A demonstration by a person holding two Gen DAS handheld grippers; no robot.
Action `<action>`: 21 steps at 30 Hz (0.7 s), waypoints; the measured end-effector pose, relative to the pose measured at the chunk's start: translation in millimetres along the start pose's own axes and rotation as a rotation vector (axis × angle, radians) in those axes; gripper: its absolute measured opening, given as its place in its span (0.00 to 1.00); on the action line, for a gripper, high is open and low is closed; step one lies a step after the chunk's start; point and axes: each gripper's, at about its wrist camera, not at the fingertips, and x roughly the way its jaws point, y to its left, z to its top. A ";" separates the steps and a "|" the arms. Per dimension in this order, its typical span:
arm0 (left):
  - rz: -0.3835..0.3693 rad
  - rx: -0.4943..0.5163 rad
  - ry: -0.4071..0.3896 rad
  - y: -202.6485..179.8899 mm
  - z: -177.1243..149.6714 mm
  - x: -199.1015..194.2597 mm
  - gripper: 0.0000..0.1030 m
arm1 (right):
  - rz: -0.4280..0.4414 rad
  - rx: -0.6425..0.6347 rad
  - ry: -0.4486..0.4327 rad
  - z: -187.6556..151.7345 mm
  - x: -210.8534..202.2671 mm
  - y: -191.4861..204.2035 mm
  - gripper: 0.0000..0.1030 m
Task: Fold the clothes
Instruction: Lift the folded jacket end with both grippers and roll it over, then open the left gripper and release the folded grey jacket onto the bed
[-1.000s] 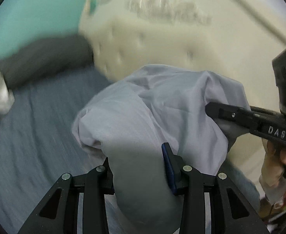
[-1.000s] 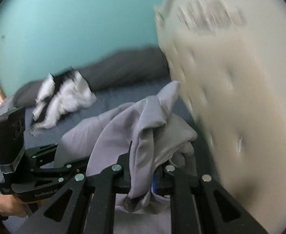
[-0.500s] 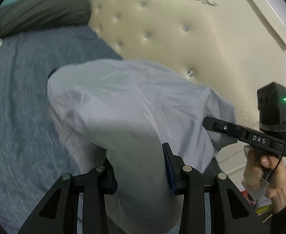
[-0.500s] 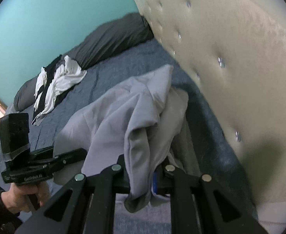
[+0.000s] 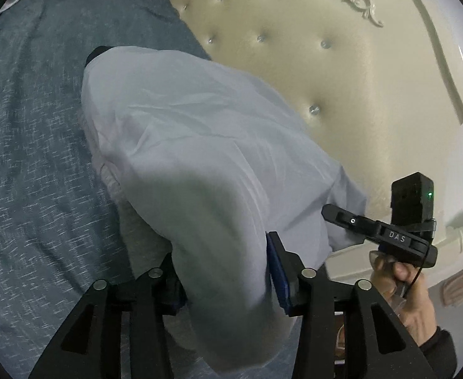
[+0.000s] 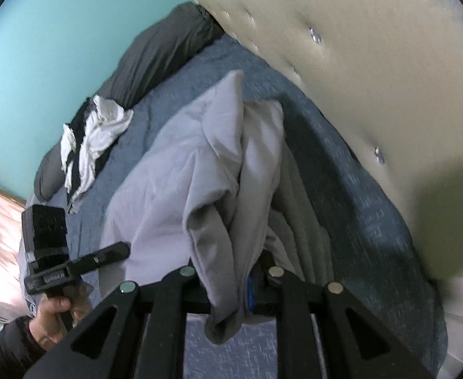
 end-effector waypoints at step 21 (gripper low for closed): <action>0.181 0.368 -0.145 -37.5 -13.9 -45.6 0.68 | -0.206 -0.187 -0.394 -19.4 -66.9 35.1 0.14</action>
